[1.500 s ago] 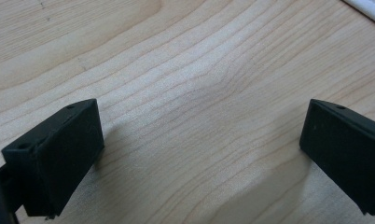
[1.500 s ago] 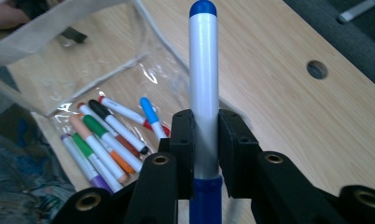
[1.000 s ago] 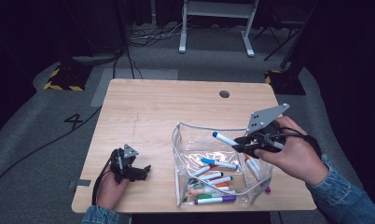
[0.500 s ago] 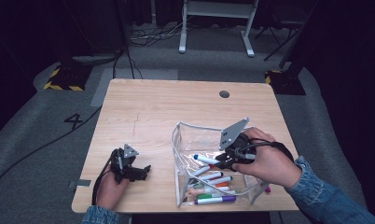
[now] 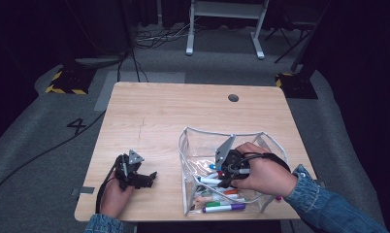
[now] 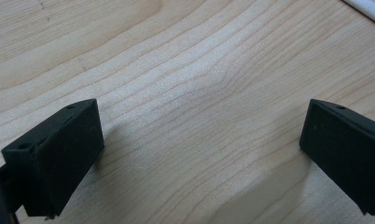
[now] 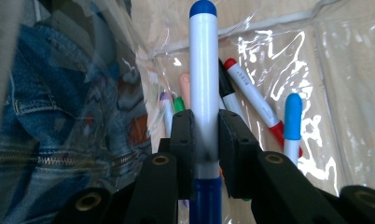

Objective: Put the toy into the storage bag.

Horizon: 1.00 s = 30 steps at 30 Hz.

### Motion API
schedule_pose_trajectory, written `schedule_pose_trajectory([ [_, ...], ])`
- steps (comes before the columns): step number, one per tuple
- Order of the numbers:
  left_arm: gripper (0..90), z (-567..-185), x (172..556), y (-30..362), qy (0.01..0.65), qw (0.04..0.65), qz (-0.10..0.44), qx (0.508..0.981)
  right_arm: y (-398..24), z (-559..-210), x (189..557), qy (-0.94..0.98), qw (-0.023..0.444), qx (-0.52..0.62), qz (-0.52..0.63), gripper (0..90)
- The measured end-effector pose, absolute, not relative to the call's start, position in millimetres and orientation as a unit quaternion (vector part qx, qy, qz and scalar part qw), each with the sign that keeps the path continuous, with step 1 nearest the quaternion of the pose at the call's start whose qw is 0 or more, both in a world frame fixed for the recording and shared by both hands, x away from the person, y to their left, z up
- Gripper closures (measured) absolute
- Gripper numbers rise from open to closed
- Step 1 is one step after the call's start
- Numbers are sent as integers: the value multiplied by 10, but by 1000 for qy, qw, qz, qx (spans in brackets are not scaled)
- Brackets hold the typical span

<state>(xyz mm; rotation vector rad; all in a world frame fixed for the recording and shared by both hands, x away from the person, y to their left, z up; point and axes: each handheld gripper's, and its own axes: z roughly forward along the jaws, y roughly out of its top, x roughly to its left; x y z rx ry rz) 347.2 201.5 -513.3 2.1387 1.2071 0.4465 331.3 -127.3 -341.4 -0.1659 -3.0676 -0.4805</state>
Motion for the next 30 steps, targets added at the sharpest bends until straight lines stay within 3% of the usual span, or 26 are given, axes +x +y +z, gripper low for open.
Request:
schedule_pose_trajectory([
  [17,0,-5133,3472,2014,459,317,170,812,-1183,-3806,3318,-994,57,-33,-91,762],
  [19,0,-5133,3472,2014,459,317,170,812,-1189,-3824,3320,-994,59,-32,-91,723],
  [20,0,-5133,3472,2015,459,317,170,813,-1210,-3847,3323,-990,57,-50,-115,547],
  [22,0,-5133,3472,2015,459,317,170,813,-1224,-3829,3332,-989,54,-55,-125,528],
  [23,0,-5133,3472,2014,459,317,170,812,-1255,-3771,3350,-986,41,-70,-146,464],
  [30,0,-5133,3472,2014,459,317,170,812,-1389,-3468,3399,-968,-6,-105,-229,412],
])
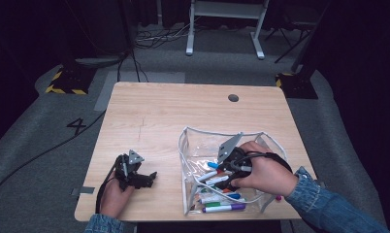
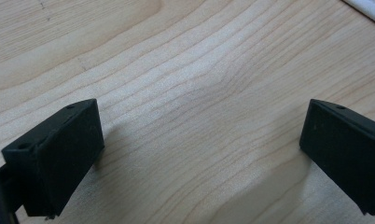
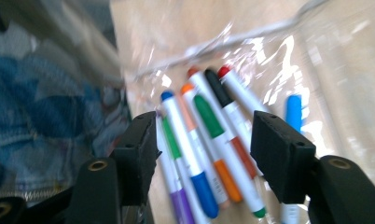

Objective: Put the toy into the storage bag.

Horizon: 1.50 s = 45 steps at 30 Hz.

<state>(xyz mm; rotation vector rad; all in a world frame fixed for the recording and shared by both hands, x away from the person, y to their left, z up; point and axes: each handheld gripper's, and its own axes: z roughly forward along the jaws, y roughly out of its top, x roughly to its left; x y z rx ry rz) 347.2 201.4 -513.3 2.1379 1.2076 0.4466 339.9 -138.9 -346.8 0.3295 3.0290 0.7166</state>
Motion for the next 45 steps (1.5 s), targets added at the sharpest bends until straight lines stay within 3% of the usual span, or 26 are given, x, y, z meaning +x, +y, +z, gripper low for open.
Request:
schedule_pose_trajectory([
  [25,0,-5133,3472,2015,459,317,170,812,-2148,-2760,3601,901,120,228,347,406],
  [45,0,-5133,3472,2014,459,317,170,812,-2972,-2704,3858,855,160,353,344,419],
])
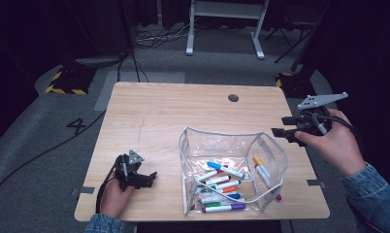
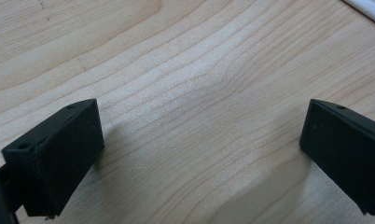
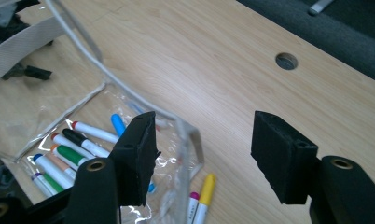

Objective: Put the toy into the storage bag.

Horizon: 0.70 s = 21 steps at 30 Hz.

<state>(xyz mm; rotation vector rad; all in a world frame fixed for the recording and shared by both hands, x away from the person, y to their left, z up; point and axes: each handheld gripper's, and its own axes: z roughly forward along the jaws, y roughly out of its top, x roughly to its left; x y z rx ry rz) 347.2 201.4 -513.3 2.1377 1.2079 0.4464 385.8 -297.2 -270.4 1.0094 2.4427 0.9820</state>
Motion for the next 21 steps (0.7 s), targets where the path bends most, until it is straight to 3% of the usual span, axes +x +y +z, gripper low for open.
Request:
schedule_pose_trajectory([
  [8,0,-5133,3472,2014,459,317,170,812,-3217,-2909,3954,843,158,402,320,433],
  [21,0,-5133,3472,2014,459,317,170,812,-3341,-3622,3977,848,107,445,266,450],
])
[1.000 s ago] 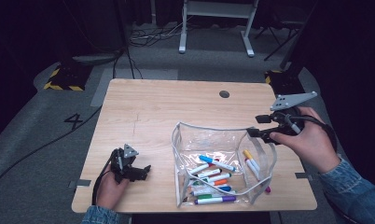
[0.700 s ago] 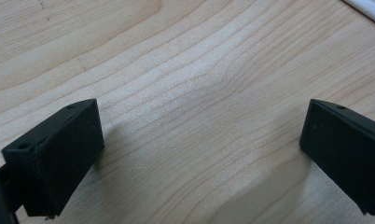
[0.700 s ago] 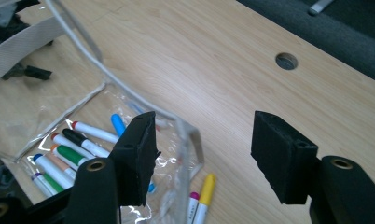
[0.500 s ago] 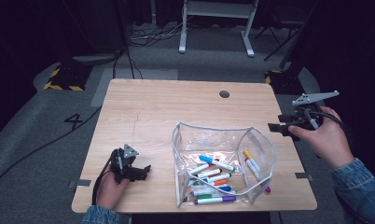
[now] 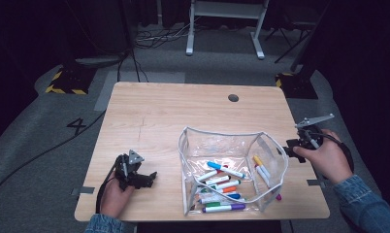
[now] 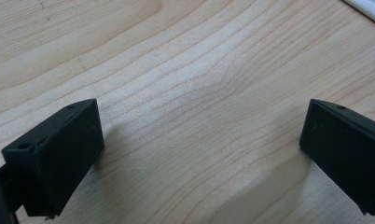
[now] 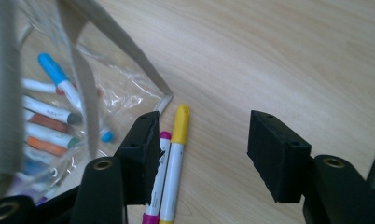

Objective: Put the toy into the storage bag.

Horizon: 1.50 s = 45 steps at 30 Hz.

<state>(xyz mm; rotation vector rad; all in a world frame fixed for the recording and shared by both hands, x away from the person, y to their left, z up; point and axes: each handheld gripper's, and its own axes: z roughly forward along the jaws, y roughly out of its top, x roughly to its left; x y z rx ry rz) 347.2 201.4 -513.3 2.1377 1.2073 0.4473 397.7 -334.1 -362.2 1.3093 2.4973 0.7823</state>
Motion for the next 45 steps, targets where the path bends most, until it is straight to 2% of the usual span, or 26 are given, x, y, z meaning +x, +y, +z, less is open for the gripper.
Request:
schedule_pose_trajectory([
  [15,0,-5133,3472,2014,459,317,170,812,-3336,-4257,3858,853,47,466,229,506],
  [23,0,-5133,3472,2014,459,317,170,812,-3270,-4438,3846,856,28,462,229,513],
  [28,0,-5133,3472,2014,459,317,170,812,-3234,-4544,3868,857,19,463,227,550],
  [31,0,-5133,3472,2014,459,317,170,812,-3229,-4597,3900,859,27,459,223,612],
  [38,0,-5133,3472,2014,459,317,170,812,-3226,-4706,3958,865,37,456,206,659],
  [39,0,-5133,3472,2014,459,317,170,812,-3227,-4731,3973,862,42,460,210,698],
  [45,0,-5133,3473,2014,458,318,170,812,-3233,-4739,3998,859,60,464,209,764],
])
